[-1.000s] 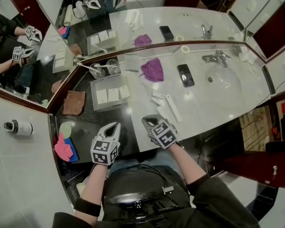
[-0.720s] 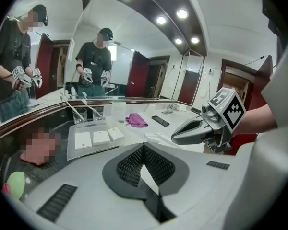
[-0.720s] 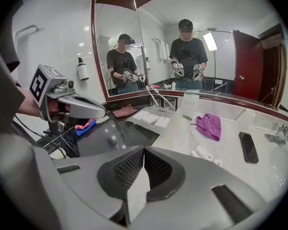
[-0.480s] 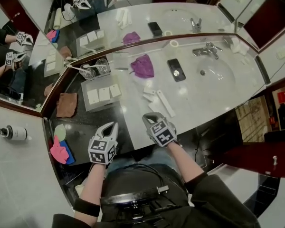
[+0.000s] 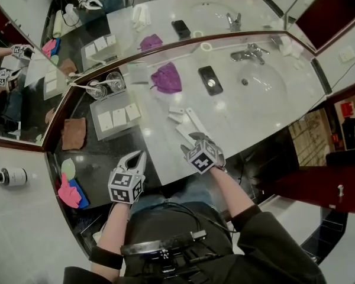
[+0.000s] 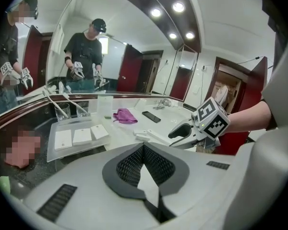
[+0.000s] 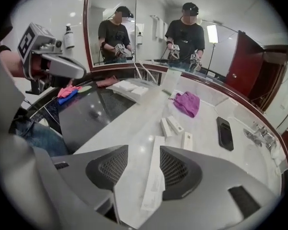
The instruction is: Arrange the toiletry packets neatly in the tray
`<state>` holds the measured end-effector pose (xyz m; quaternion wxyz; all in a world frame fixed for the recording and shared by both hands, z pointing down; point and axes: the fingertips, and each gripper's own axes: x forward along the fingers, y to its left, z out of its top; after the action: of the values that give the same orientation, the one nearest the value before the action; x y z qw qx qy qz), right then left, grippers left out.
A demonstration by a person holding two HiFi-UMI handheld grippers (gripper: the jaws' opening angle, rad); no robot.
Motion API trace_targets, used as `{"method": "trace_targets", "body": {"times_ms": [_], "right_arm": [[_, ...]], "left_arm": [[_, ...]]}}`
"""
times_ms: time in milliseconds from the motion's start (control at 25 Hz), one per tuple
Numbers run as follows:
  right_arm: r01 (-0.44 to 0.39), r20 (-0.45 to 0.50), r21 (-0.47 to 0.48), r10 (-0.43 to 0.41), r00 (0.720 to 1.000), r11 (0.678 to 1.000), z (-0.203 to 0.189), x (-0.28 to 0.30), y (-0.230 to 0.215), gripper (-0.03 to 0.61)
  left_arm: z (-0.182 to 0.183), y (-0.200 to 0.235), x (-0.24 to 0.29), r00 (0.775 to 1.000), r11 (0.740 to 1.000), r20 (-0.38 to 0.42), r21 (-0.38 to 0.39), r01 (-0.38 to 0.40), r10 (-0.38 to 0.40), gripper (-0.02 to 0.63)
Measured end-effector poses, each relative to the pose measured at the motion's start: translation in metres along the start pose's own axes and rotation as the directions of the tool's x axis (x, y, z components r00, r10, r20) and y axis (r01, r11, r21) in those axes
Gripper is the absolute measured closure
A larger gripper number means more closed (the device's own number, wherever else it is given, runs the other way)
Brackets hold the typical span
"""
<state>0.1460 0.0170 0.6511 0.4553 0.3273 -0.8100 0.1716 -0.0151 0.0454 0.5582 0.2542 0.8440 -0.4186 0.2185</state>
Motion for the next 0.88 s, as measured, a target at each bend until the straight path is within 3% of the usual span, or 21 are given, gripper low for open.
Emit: {"method": "trace_targets", "body": {"times_ms": [200,440,680,760,880], "right_arm": [[-0.014,-0.134,-0.083,0.002,0.991,0.996,-0.027,0.024,-0.020,0.351],[-0.044,-0.216,-0.142,0.012,0.976,0.989,-0.038,0.048,-0.028,0.351],[-0.080,-0.290,-0.106,0.046,0.956,0.991,-0.051,0.073,-0.027,0.355],[-0.090,-0.302,-0.090,0.059,0.952,0.992,-0.053,0.077,-0.026,0.414],[-0.086,-0.302,-0.072,0.061,0.951,0.994,-0.050,0.078,-0.027,0.437]], "left_arm": [[-0.001,-0.002,0.007,1.000,1.000,-0.007,-0.007,0.008,-0.008,0.614],[-0.001,0.007,0.002,1.000,1.000,-0.008,-0.026,-0.016,0.016,0.614],[-0.007,0.024,-0.007,0.998,0.997,-0.013,-0.051,-0.055,0.054,0.614],[-0.008,0.028,-0.009,0.998,0.996,-0.013,-0.058,-0.063,0.062,0.614],[-0.009,0.033,-0.010,0.998,0.995,-0.013,-0.067,-0.070,0.069,0.614]]}}
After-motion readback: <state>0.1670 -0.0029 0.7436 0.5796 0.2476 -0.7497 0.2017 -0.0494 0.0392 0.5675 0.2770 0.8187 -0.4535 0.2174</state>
